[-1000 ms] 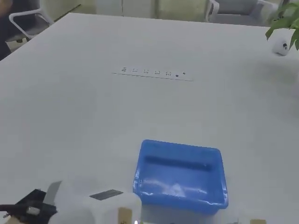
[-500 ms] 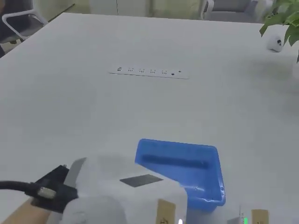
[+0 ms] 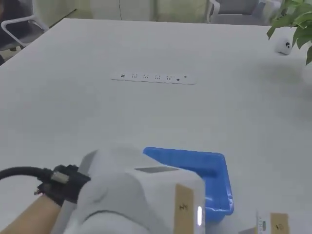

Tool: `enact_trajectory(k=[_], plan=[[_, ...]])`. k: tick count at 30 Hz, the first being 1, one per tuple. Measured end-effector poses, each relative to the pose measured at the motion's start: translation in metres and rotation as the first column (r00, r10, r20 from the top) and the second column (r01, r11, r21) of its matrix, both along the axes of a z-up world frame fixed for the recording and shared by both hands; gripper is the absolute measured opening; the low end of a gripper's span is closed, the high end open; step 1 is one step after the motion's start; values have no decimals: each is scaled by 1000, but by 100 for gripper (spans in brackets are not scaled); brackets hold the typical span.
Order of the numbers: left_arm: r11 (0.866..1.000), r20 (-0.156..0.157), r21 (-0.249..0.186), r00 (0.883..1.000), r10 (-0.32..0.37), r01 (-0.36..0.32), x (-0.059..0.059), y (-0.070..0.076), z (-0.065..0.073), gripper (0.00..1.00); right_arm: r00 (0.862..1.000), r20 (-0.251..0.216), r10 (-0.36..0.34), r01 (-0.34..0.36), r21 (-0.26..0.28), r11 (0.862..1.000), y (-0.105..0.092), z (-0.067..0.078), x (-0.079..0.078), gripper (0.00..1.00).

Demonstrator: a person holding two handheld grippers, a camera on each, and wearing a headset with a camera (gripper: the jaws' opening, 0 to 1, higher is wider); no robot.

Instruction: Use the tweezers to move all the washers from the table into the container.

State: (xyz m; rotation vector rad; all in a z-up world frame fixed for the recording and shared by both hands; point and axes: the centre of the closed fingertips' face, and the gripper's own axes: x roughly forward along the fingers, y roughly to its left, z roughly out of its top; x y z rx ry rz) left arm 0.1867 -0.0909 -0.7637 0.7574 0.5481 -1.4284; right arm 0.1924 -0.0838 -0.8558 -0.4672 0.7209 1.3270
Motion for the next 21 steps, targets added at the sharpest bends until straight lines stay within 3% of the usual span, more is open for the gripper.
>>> enact_trajectory(k=[8, 21], plan=[[1000, -37, -17, 999, -11, 10, 1, -7, 4, 0, 1000, -1, -3, 3, 6, 1000, 1, 2, -4, 7], [999, -43, 12, 998, -43, 44, -1, -9, 1, 0, 1000, 13, -21, 21, -9, 1000, -4, -2, -3, 7]])
